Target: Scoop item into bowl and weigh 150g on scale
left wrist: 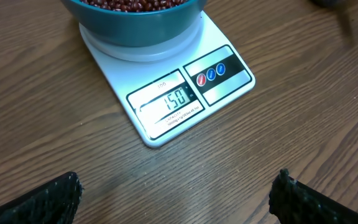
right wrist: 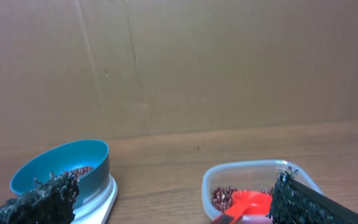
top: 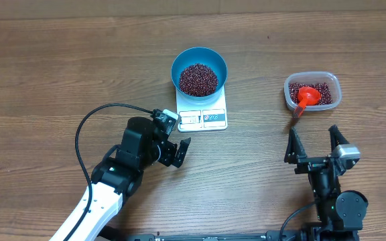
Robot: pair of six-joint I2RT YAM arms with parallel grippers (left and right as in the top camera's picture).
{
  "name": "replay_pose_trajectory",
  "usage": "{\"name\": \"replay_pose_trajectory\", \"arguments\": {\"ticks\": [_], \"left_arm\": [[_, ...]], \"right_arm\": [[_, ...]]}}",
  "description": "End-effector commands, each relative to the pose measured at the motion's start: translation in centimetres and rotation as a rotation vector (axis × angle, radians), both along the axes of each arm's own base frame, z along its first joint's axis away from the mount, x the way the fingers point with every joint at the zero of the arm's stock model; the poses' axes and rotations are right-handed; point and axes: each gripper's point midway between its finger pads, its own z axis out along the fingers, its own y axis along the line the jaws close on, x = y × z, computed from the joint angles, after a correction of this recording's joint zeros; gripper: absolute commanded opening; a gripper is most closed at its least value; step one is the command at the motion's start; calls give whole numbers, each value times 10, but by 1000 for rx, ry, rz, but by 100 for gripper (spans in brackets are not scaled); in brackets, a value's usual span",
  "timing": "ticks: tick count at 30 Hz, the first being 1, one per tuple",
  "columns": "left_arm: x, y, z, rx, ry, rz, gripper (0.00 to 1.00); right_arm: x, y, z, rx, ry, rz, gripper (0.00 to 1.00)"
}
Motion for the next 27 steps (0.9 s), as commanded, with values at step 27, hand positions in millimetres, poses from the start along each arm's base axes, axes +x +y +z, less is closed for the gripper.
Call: {"name": "replay_pose_trajectory", "arguments": {"ticks": [27], "left_arm": [[0, -3, 1, -9, 3, -8, 100]], "right_arm": [[-1, 19, -39, 3, 85, 97, 100]]}}
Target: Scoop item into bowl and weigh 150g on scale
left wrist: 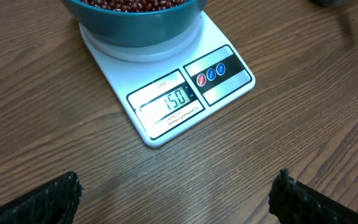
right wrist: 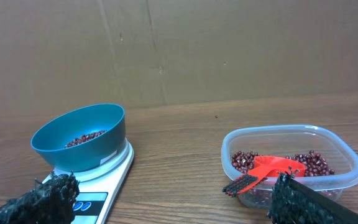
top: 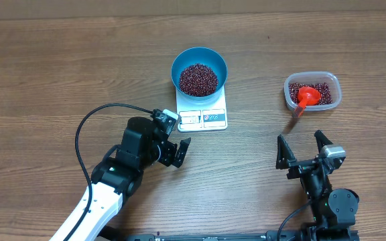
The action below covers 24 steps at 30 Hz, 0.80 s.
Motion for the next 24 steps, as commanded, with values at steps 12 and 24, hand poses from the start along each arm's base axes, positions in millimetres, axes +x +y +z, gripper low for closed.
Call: {"name": "replay_pose_trajectory", "arguments": {"ticks": [12, 24], "left_arm": [[2, -7, 7, -35, -12, -9, 100], [13, 27, 66, -71, -218, 125, 99]], "right_arm": [[0, 1, -1, 3, -7, 6, 100], [0, 1, -1, 3, -7, 6, 100]]}}
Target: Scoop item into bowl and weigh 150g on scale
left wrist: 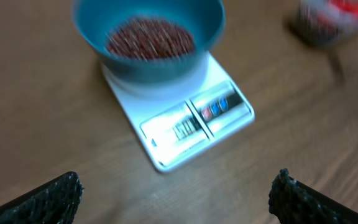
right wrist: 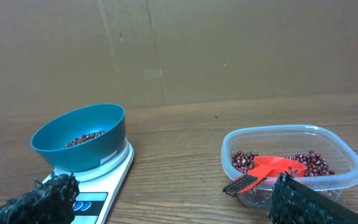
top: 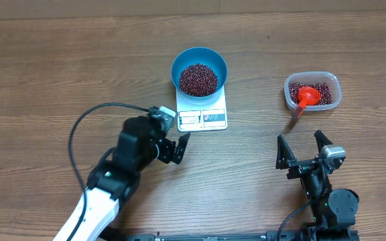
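Note:
A blue bowl [top: 199, 71] of red beans stands on the white scale [top: 202, 115]; its display [left wrist: 182, 129] is blurred in the left wrist view. The clear tub [top: 312, 91] of beans at the right holds the red scoop [top: 306, 97], whose handle hangs over the near rim. My left gripper [top: 172, 149] hangs open just short of the scale, holding nothing. Near the front edge my right gripper [top: 302, 149] stands open and empty, short of the tub. From the right wrist the bowl [right wrist: 79, 135], tub [right wrist: 291, 163] and scoop [right wrist: 266, 171] all show.
A black cable [top: 89, 124] loops from the left arm over the table at the left. A brown cardboard wall [right wrist: 179, 50] closes the far side beyond bowl and tub.
My left gripper has drawn back and lifted a little from the scale, so its view now takes in the whole bowl, blurred. The right arm has not moved.
At first the scale read 150 under my open left gripper, and the right gripper stood open near the tub with the scoop lying in it. Then the right arm had shifted slightly left. Now the left gripper is further from the scale.

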Robot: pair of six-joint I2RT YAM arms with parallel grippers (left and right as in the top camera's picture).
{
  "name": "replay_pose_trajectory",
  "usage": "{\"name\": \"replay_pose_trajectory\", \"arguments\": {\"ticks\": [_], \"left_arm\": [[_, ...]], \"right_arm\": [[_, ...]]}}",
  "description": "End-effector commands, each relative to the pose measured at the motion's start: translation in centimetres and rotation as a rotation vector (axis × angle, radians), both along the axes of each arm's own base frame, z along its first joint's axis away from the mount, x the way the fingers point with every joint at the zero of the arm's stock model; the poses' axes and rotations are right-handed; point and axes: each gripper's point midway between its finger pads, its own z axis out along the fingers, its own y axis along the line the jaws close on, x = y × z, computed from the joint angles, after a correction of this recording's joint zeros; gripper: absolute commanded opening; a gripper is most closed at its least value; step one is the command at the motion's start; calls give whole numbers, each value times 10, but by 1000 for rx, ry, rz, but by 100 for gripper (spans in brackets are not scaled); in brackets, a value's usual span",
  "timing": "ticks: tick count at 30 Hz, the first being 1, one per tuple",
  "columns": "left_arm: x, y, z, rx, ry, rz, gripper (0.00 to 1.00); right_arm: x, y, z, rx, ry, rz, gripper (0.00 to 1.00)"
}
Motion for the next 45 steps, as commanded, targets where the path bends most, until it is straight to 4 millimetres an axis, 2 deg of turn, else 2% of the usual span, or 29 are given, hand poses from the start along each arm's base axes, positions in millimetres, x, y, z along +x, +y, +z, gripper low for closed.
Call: {"name": "replay_pose_trajectory", "arguments": {"ticks": [1, 7, 12, 18, 27, 34, 45], "left_arm": [[5, 28, 38, -40, -118, 101, 100], [-7, 76, 81, -115, -307, 205, 99], [-25, 101, 96, -76, -517, 237, 100], [-41, 120, 81, -14, -647, 287, 99], [-47, 142, 43, 46, -703, 403, 100], [-48, 154, 7, 92, -576, 460, 99], [-48, 153, 7, 81, -574, 459, 99]], "right_arm": [[0, 2, -1, 3, -7, 6, 100], [0, 2, -1, 3, -7, 6, 100], [0, 2, -1, 3, -7, 6, 100], [0, 2, -1, 3, -7, 6, 100], [0, 2, -1, 3, -7, 6, 100], [0, 2, -1, 3, -7, 6, 100], [0, 2, -1, 3, -7, 6, 100]]}}
